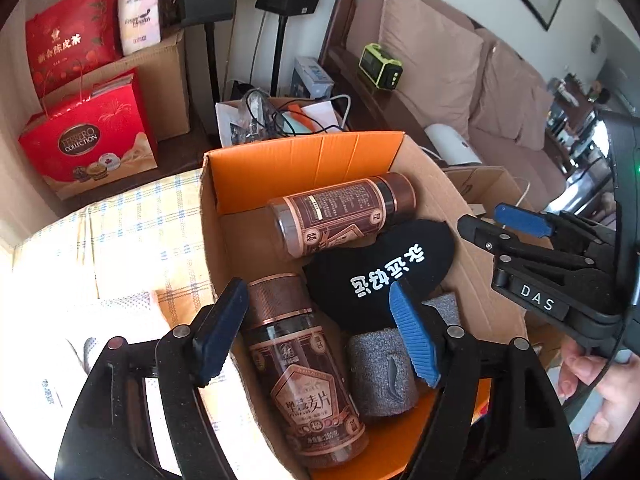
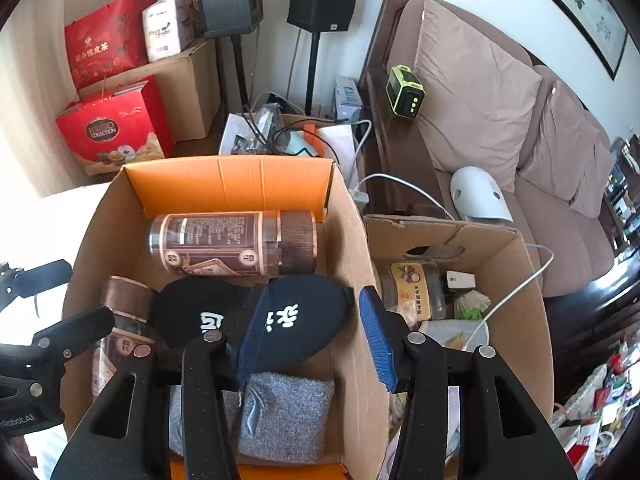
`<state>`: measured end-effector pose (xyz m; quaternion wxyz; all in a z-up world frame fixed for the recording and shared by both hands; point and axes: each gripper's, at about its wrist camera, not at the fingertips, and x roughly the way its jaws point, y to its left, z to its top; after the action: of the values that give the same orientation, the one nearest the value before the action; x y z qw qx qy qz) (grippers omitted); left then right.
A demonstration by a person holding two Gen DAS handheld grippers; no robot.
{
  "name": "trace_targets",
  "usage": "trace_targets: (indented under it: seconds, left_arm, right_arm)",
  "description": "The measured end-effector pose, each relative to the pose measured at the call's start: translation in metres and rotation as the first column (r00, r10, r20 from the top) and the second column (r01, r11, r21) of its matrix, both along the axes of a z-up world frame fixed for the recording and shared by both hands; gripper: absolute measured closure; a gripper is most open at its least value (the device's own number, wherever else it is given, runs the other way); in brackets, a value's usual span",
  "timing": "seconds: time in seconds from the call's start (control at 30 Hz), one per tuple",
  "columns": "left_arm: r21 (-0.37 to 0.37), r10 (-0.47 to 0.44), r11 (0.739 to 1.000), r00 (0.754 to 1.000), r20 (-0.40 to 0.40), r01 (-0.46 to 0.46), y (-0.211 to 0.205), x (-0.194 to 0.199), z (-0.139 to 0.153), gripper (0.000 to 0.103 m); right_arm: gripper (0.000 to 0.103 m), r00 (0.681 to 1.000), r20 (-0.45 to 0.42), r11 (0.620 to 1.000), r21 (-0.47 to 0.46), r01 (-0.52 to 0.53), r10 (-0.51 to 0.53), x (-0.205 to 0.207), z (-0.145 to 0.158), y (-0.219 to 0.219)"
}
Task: Organize objects
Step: 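Withdraw both grippers from the box to the grey mesh pad, then grasp the edge of the grey mesh pad with both grippers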
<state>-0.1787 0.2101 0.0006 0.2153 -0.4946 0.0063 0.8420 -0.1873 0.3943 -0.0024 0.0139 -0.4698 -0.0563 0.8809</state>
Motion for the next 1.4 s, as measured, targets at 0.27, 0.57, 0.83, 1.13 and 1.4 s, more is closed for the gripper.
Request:
trace_targets:
  seconds: [0.27,0.57,0.83,1.13,1.4]
  left_arm:
    - [-0.017,0.039,0.999,0.999,-0.025,-0.04,-0.048,0.016,0.015,0.008]
    - [-0.021,0.14,0.99,0.99,-0.031,-0.141,-0.115,0.029,0.016,0.0]
    - [-0.036,0.221,0.975,0.975,-0.023,-0.221,-0.173,0.041,0.01,0.0]
    - [-0.056,0.304,0.951,0.952,-0.024,-0.305,-0.236,0.054,0.006,0.0]
    - [-0.049,0.357,0.933,0.934,-0.018,-0.358,-0.277,0.056,0.003,0.0]
  right_arm:
    - [0.019,0.997,-0.014,0.993,-0.086,-0.077,0.076,0.02,0.018,-0.037]
    - [0.015,0.987,-0.008,0.976,-0.151,-0.157,0.158,0.031,0.023,-0.089]
    - [0.015,0.975,-0.007,0.962,-0.166,-0.218,0.22,0.04,0.021,-0.134]
    - [0.015,0.964,-0.009,0.951,-0.161,-0.263,0.265,0.044,0.016,-0.181]
    - [0.015,0.954,-0.01,0.937,-0.182,-0.298,0.301,0.044,0.014,-0.216]
